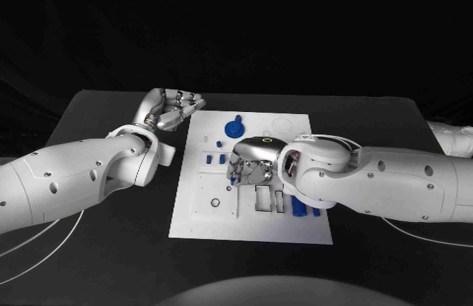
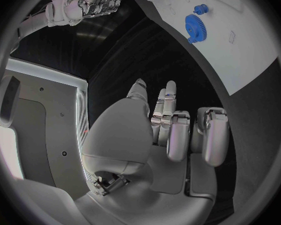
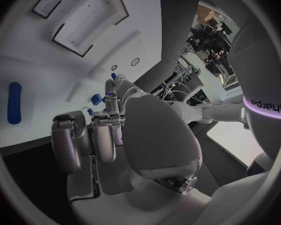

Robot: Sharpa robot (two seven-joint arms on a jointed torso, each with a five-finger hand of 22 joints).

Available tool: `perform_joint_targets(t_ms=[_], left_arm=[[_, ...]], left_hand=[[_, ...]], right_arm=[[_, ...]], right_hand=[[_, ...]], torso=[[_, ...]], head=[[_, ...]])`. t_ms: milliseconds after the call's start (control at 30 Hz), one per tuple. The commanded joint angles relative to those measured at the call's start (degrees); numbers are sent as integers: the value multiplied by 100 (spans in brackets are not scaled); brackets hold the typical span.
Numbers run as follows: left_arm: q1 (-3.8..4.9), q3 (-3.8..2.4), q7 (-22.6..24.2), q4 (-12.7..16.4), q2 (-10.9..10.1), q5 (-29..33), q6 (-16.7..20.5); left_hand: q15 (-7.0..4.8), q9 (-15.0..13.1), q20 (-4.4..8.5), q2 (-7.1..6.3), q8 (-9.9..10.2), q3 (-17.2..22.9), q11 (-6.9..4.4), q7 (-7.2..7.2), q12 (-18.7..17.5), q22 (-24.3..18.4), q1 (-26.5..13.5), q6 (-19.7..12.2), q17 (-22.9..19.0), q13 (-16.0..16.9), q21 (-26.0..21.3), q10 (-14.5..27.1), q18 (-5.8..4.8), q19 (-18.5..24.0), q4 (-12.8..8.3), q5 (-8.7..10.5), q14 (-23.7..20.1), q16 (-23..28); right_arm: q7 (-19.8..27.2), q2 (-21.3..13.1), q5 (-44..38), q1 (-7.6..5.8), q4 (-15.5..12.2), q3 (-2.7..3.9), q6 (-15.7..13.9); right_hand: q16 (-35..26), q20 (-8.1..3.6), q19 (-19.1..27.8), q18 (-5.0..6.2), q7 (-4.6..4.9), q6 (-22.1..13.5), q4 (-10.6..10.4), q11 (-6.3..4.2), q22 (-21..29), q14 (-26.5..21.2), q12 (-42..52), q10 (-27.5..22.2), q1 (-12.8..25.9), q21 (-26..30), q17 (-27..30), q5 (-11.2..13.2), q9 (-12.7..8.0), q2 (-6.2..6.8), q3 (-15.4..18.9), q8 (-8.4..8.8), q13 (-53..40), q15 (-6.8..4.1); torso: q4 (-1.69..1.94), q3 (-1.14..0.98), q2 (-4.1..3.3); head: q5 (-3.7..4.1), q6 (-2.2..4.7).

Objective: Assemble the parts on the task board

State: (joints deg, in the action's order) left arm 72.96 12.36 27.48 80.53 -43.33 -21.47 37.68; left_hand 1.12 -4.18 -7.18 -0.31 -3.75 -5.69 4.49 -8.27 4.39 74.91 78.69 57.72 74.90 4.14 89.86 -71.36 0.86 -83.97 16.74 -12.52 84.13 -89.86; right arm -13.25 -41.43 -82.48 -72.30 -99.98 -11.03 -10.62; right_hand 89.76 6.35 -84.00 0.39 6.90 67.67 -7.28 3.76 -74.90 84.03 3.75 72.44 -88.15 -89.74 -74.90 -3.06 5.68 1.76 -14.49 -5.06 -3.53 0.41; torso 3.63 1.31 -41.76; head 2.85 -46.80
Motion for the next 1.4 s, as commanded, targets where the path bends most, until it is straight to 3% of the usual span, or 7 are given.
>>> perform_joint_targets(t_ms=[33,1400], left_arm=[[2,-4,71,18,7,6,-90],[2,-4,81,33,-20,5,-91]], left_hand=[[-20,-3,14,71,-18,-18,5,19,-35,1509,1,26,1510,-2,14,-13,-86,-603,-2,0,587,-14],[-21,-2,15,80,-15,-25,5,19,-38,1509,12,25,1510,-3,14,-10,-86,-603,-2,-1,587,-14]], right_arm=[[41,40,-44,32,35,-4,139],[137,207,-198,102,160,-9,105]], right_hand=[[24,55,-600,-39,14,15,3,41,-1510,597,-30,1,-9,-26,-1510,-37,8,-58,-28,-4,9,43],[24,64,-600,-39,22,0,2,50,-1510,597,-30,-17,0,-26,-1510,-37,6,-61,-35,9,9,53]], torso=[[3,-5,0],[4,0,2]], head=[[0,-1],[25,-3]])
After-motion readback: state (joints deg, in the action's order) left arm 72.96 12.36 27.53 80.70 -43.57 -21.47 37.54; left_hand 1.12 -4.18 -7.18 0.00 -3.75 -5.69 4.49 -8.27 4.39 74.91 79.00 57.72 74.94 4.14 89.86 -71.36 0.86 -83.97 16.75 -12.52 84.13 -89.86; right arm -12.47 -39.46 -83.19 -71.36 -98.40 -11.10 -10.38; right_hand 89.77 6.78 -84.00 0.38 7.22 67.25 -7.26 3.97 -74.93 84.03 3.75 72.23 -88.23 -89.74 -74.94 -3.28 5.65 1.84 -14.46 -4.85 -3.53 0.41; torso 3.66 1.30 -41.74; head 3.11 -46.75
